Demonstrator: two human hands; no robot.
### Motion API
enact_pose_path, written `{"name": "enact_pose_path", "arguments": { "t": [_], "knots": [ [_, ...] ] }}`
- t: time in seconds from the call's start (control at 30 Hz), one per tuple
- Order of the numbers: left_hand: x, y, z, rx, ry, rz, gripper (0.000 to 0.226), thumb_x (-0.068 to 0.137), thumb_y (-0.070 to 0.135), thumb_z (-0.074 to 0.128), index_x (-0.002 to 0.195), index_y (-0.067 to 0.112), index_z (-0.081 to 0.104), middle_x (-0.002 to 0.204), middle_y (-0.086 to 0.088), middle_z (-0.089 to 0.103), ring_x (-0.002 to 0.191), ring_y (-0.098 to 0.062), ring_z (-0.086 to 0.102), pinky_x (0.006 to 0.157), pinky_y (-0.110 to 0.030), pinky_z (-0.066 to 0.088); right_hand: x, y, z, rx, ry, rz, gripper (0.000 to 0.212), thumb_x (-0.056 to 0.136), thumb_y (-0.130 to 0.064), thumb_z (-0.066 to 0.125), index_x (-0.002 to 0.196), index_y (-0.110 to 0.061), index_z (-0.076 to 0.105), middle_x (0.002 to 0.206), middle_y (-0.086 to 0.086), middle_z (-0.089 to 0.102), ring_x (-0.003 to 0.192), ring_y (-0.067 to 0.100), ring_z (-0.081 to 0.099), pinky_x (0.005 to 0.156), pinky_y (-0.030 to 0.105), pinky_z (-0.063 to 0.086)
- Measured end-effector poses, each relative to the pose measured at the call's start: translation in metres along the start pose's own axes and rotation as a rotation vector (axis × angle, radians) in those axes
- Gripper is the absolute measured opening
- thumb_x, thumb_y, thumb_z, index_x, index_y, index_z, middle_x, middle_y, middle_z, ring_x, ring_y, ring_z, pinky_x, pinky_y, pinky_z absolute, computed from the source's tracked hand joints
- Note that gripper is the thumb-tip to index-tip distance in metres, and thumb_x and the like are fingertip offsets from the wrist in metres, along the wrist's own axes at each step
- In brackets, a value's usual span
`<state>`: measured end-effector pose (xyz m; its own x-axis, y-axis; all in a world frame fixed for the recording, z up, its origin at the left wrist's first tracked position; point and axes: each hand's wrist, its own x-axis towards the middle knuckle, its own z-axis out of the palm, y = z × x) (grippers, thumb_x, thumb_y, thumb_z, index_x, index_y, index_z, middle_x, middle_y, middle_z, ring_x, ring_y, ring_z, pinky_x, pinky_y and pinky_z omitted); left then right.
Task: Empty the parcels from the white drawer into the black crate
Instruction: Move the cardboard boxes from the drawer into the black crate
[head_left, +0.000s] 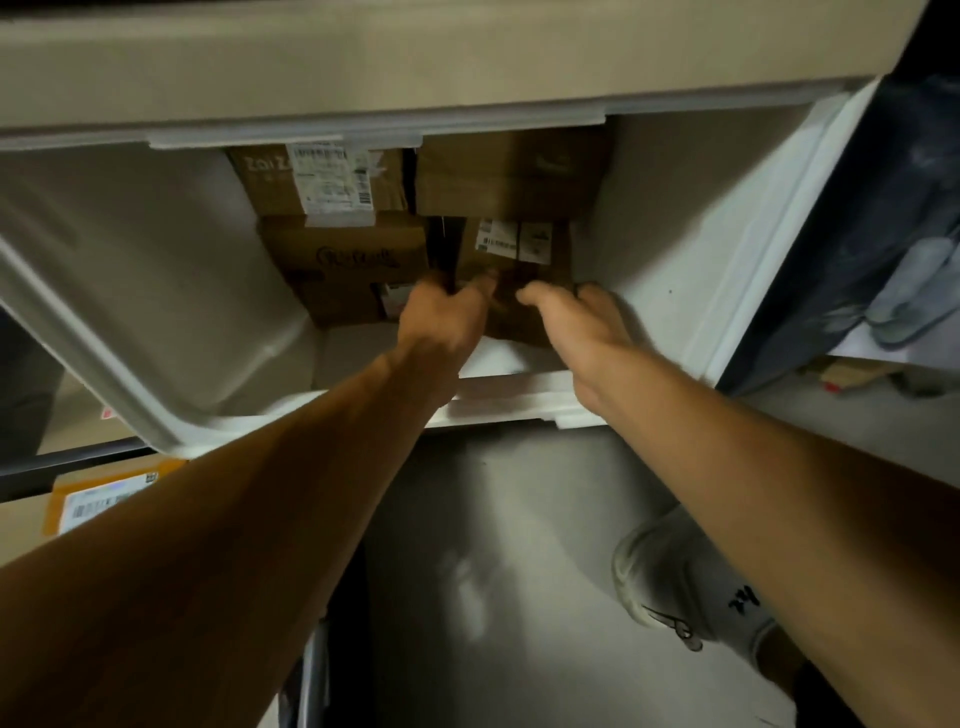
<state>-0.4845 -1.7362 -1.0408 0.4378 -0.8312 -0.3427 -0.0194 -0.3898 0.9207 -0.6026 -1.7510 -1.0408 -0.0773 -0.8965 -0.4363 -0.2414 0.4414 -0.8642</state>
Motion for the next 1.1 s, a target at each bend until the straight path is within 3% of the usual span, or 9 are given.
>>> {"name": "enact_pose_path", "arguments": {
  "t": [0.07, 0.17, 0.3, 0.4, 0.5, 0.6, 0.77, 0.97, 1.1],
  "knots": [
    [-0.017, 0.007, -0.006, -0.061, 0.031, 0.0, 0.026, 0.095, 0.039, 0.064, 0.115, 0.027, 0.052, 0.097, 0.012, 0.059, 0.089, -0.006, 0.056, 0.087, -0.034, 0.046, -0.016, -0.003, 0.005, 0.036, 0.067, 0.004, 0.05, 0.088, -0.053, 0.063, 0.123, -0.022, 0.046, 0.116, 0.005, 0.059, 0.102, 0.026, 0.057, 0.086, 0.038, 0.046],
    [-0.044, 0.019, -0.018, -0.153, 0.115, -0.049, 0.062, 0.086, 0.044, 0.071, 0.136, 0.02, 0.044, 0.124, -0.004, 0.061, 0.112, -0.026, 0.061, 0.094, -0.047, 0.054, -0.044, -0.008, 0.007, 0.061, 0.184, -0.025, 0.062, 0.085, -0.06, 0.063, 0.128, -0.018, 0.047, 0.119, 0.005, 0.059, 0.105, 0.028, 0.059, 0.094, 0.046, 0.052],
    [-0.083, 0.021, -0.048, -0.194, 0.097, -0.094, 0.04, 0.088, 0.039, 0.072, 0.112, 0.024, 0.044, 0.1, -0.001, 0.056, 0.101, -0.025, 0.06, 0.094, -0.047, 0.054, -0.086, -0.006, 0.003, 0.19, 0.122, 0.024, 0.054, 0.084, -0.051, 0.07, 0.121, -0.016, 0.053, 0.116, 0.004, 0.062, 0.105, 0.026, 0.063, 0.093, 0.047, 0.056],
    [-0.114, 0.018, -0.076, -0.17, 0.095, -0.088, 0.038, 0.087, 0.041, 0.072, 0.111, 0.023, 0.051, 0.107, -0.005, 0.06, 0.099, -0.025, 0.062, 0.088, -0.046, 0.058, -0.12, -0.005, 0.003, 0.26, 0.034, 0.029, 0.036, 0.08, -0.043, 0.075, 0.099, -0.023, 0.052, 0.104, 0.008, 0.07, 0.092, 0.024, 0.069, 0.079, 0.045, 0.061],
    [-0.147, 0.02, -0.106, -0.187, 0.092, -0.052, 0.031, 0.086, 0.041, 0.073, 0.102, 0.023, 0.054, 0.107, -0.008, 0.064, 0.096, -0.026, 0.066, 0.077, -0.043, 0.061, -0.155, -0.01, -0.001, 0.292, -0.035, 0.032, 0.035, 0.087, -0.034, 0.073, 0.113, -0.022, 0.053, 0.107, 0.005, 0.069, 0.086, 0.017, 0.067, 0.06, 0.032, 0.053],
    [-0.177, 0.027, -0.135, -0.215, 0.059, 0.011, 0.025, 0.088, 0.033, 0.071, 0.1, 0.02, 0.054, 0.108, -0.012, 0.065, 0.097, -0.03, 0.067, 0.062, -0.037, 0.06, -0.182, -0.026, -0.007, 0.31, -0.066, -0.008, 0.038, 0.09, -0.03, 0.07, 0.122, -0.022, 0.052, 0.109, 0.004, 0.069, 0.088, 0.017, 0.067, 0.061, 0.032, 0.053],
    [-0.215, 0.036, -0.195, -0.204, -0.053, 0.055, 0.034, 0.089, 0.028, 0.07, 0.116, 0.012, 0.056, 0.113, -0.017, 0.067, 0.101, -0.033, 0.069, 0.083, -0.049, 0.06, -0.212, -0.053, -0.017, 0.265, -0.074, -0.103, 0.047, 0.088, -0.033, 0.07, 0.13, -0.025, 0.052, 0.115, 0.005, 0.067, 0.102, 0.021, 0.062, 0.083, 0.042, 0.055],
    [-0.235, 0.035, -0.237, -0.22, -0.145, 0.101, 0.044, 0.09, 0.023, 0.067, 0.125, -0.001, 0.058, 0.115, -0.02, 0.07, 0.105, -0.034, 0.069, 0.083, -0.04, 0.06, -0.229, -0.058, -0.021, 0.223, -0.129, -0.112, 0.036, 0.09, -0.032, 0.069, 0.122, -0.024, 0.055, 0.113, 0.008, 0.067, 0.103, 0.023, 0.062, 0.091, 0.043, 0.052],
    [-0.238, 0.026, -0.241, -0.41, 0.042, 0.1, 0.055, 0.087, 0.031, 0.073, 0.127, -0.002, 0.055, 0.111, -0.019, 0.072, 0.095, -0.031, 0.074, 0.076, -0.037, 0.059, -0.232, -0.055, -0.012, 0.294, -0.2, -0.058, 0.027, 0.088, -0.023, 0.074, 0.111, -0.02, 0.06, 0.109, 0.01, 0.07, 0.101, 0.024, 0.065, 0.093, 0.048, 0.056]
  ]
}}
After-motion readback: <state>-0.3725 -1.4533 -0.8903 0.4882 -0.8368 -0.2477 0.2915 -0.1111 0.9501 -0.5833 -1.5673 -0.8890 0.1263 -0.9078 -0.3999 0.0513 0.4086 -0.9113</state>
